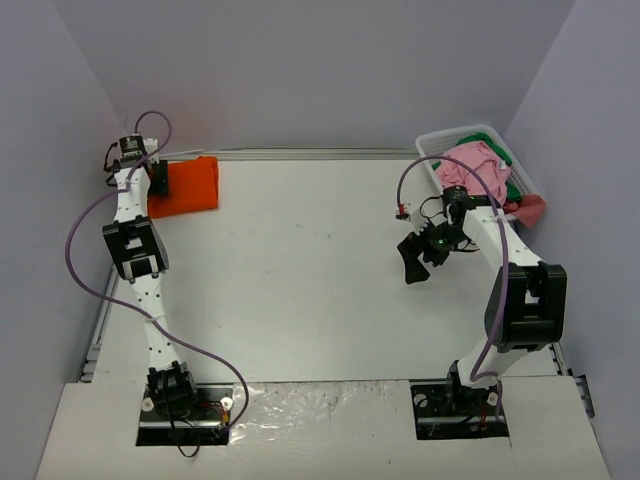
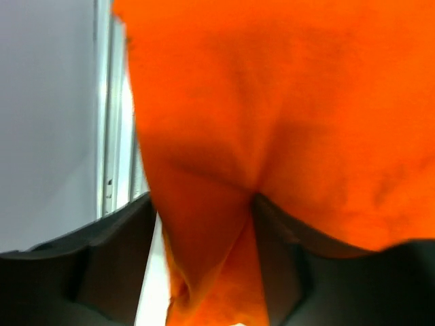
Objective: Fold and stack the t-shirts
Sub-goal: Put the neatly folded tshirt into the corner of the board with the left arm
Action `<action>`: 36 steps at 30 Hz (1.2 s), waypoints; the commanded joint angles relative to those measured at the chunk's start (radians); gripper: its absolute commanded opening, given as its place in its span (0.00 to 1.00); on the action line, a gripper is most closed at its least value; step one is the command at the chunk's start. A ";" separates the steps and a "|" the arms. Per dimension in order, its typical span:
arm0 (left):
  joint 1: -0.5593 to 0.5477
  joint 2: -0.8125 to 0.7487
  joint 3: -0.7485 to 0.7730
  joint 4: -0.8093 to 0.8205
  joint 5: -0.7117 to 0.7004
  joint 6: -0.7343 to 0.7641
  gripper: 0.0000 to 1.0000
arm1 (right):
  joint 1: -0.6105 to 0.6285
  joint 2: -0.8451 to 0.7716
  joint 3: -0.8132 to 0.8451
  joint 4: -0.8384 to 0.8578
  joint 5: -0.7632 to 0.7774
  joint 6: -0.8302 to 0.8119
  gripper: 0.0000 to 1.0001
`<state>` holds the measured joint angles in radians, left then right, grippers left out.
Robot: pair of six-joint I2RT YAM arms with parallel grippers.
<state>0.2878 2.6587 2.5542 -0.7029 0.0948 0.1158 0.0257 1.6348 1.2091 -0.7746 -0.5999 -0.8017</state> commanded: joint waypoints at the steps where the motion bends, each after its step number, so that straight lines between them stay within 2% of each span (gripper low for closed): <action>1: 0.010 -0.111 -0.012 0.023 -0.044 0.013 0.58 | -0.010 0.011 0.018 -0.046 -0.031 -0.005 1.00; 4: 0.008 -0.135 -0.015 0.040 -0.073 0.021 0.62 | -0.013 0.017 0.020 -0.048 -0.034 -0.008 1.00; 13: 0.007 -0.272 -0.112 0.124 -0.136 0.053 0.64 | -0.015 0.034 0.033 -0.052 -0.052 -0.014 1.00; 16: 0.008 -0.327 -0.153 0.120 -0.097 0.035 0.64 | -0.015 0.030 0.035 -0.054 -0.061 -0.017 1.00; 19: 0.008 -0.393 -0.172 0.040 0.095 0.001 0.61 | -0.017 0.020 0.040 -0.054 -0.067 -0.016 1.00; 20: 0.008 -0.436 -0.183 -0.011 0.243 -0.002 0.59 | -0.015 0.020 0.043 -0.051 -0.070 -0.014 1.00; 21: 0.004 -0.465 -0.198 -0.039 0.311 0.001 0.59 | -0.013 0.022 0.046 -0.051 -0.077 -0.014 1.00; 22: -0.004 -0.497 -0.266 -0.059 0.360 0.016 0.59 | -0.013 0.023 0.053 -0.051 -0.084 -0.011 1.00; 24: -0.038 -0.658 -0.406 -0.043 0.469 0.080 0.59 | -0.015 0.030 0.064 -0.040 -0.087 -0.001 1.00; 25: -0.054 -0.724 -0.496 -0.012 0.476 0.106 0.59 | -0.013 0.031 0.069 -0.032 -0.089 0.007 1.00; 26: -0.073 -0.797 -0.685 0.056 0.473 0.131 0.59 | -0.013 0.030 0.079 -0.005 -0.084 0.033 1.00; 27: -0.097 -0.933 -0.778 0.086 0.465 0.198 0.62 | -0.013 0.027 0.084 0.009 -0.078 0.048 1.00; 28: -0.154 -0.997 -0.863 0.112 0.421 0.232 0.64 | -0.012 0.026 0.090 0.021 -0.074 0.059 1.00; 29: -0.186 -1.114 -1.016 0.150 0.387 0.260 0.65 | -0.009 0.022 0.102 0.056 -0.055 0.093 1.00; 31: -0.272 -1.213 -1.144 0.181 0.300 0.320 0.68 | 0.009 0.023 0.119 0.090 -0.009 0.131 1.00; 32: -0.277 -1.287 -1.246 0.195 0.293 0.327 0.69 | 0.023 0.025 0.139 0.124 0.068 0.162 1.00; 34: -0.326 -1.336 -1.321 0.203 0.290 0.323 0.70 | 0.074 0.023 0.158 0.181 0.193 0.212 1.00; 35: -0.332 -1.364 -1.371 0.204 0.284 0.315 0.70 | 0.095 0.020 0.173 0.236 0.322 0.238 1.00; 36: -0.338 -1.372 -1.391 0.203 0.278 0.291 0.70 | 0.129 0.007 0.176 0.277 0.384 0.258 1.00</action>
<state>-0.0750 1.2991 1.2285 -0.5556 0.4248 0.3836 0.0845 1.6684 1.3346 -0.6186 -0.4545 -0.6403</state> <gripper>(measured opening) 0.698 0.999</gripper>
